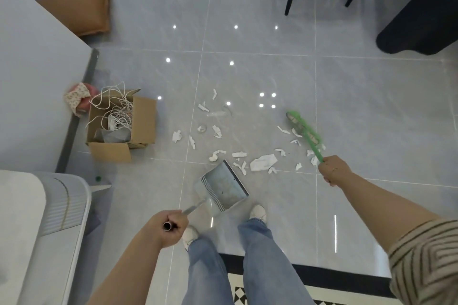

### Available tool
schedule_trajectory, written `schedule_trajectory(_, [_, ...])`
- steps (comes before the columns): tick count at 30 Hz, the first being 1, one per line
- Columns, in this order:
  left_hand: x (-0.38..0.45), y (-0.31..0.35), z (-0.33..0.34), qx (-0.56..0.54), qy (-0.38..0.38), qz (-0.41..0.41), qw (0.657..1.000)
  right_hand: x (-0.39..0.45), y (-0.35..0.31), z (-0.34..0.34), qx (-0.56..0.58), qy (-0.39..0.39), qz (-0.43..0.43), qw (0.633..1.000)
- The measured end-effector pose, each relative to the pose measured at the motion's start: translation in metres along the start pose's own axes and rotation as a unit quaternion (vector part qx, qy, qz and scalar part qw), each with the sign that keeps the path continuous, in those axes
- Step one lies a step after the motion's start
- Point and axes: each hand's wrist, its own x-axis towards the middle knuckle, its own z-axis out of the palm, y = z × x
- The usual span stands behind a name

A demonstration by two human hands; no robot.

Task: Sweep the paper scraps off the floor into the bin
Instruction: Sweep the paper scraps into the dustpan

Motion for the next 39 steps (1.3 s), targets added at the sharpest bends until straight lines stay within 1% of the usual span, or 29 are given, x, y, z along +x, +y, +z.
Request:
schedule_trajectory(2, [0.001,0.0,-0.001,0.013,0.002,0.005,1.0,-0.004,0.0,0.013,-0.005,-0.022,0.003,1.0])
schedule_trajectory(5, [0.016,0.01,0.004,0.005,0.035,0.015,0.999,-0.018,-0.002,0.03,-0.029,-0.057,-0.005,0.998])
schedule_trajectory(6, [0.021,0.016,0.01,0.001,0.033,0.017,0.999,-0.021,-0.004,0.034,-0.041,-0.066,-0.01,0.997])
schedule_trajectory(8, [0.028,0.03,0.02,-0.003,0.025,0.018,1.0,-0.028,-0.01,0.037,-0.078,-0.086,-0.025,0.993])
schedule_trajectory(10, [0.033,0.043,0.028,0.018,0.03,0.022,0.999,-0.034,-0.021,0.03,-0.121,-0.101,-0.036,0.987])
schedule_trajectory(11, [0.035,0.05,0.029,0.033,0.04,0.029,0.998,-0.036,-0.027,0.024,-0.144,-0.101,-0.04,0.984])
schedule_trajectory(14, [0.034,0.063,0.03,0.046,0.035,0.035,0.998,-0.036,-0.044,-0.001,-0.198,-0.085,-0.059,0.975])
schedule_trajectory(16, [0.027,0.066,0.027,0.063,0.033,0.043,0.997,-0.034,-0.053,-0.01,-0.21,-0.075,-0.072,0.972])
schedule_trajectory(18, [0.017,0.066,0.024,0.114,0.049,0.066,0.99,-0.033,-0.061,-0.008,-0.203,-0.073,-0.075,0.974])
schedule_trajectory(20, [0.009,0.068,0.02,0.207,0.092,0.101,0.969,-0.035,-0.073,0.003,-0.203,-0.08,-0.08,0.972])
schedule_trajectory(22, [0.005,0.07,0.015,0.307,0.135,0.135,0.932,-0.04,-0.082,0.02,-0.202,-0.076,-0.097,0.972])
schedule_trajectory(23, [0.004,0.071,0.012,0.341,0.147,0.142,0.918,-0.043,-0.082,0.029,-0.204,-0.072,-0.105,0.971])
schedule_trajectory(26, [0.002,0.073,0.002,0.405,0.154,0.13,0.892,-0.054,-0.073,0.057,-0.228,-0.082,-0.106,0.965])
schedule_trajectory(30, [0.004,0.066,-0.002,0.444,0.145,0.127,0.875,-0.073,-0.053,0.076,-0.232,-0.104,-0.094,0.962])
schedule_trajectory(36, [-0.003,0.045,0.012,0.426,0.095,0.127,0.891,-0.072,-0.024,0.045,-0.185,-0.086,-0.078,0.976])
schedule_trajectory(39, [-0.001,0.043,0.01,0.416,0.096,0.119,0.896,-0.075,-0.008,0.024,-0.153,-0.065,-0.082,0.983])
